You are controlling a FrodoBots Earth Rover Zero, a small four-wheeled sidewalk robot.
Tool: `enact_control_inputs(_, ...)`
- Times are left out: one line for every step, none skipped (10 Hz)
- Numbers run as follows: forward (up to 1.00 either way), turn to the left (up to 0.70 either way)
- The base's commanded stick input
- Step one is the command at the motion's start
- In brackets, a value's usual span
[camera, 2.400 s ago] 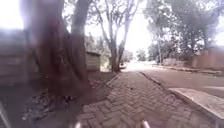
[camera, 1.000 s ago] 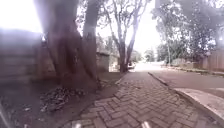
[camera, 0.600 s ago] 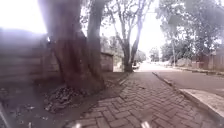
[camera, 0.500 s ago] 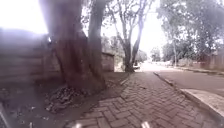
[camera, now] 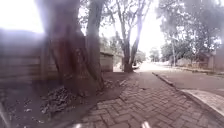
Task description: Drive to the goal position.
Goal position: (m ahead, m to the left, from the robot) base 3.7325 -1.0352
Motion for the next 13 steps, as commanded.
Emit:
enact_control_inputs(0.3,-0.6)
enact_control_inputs(0.3,-0.6)
enact_control_inputs(0.3,-0.6)
enact_control_inputs(0.3,-0.6)
enact_control_inputs(0.3,-0.6)
enact_control_inputs(0.3,-0.6)
enact_control_inputs(0.3,-0.6)
enact_control_inputs(0.3,-0.6)
enact_control_inputs(0.3,-0.6)
enact_control_inputs(0.3,-0.6)
enact_control_inputs(0.3,-0.6)
enact_control_inputs(0.25,-0.55)
enact_control_inputs(0.12,-0.42)
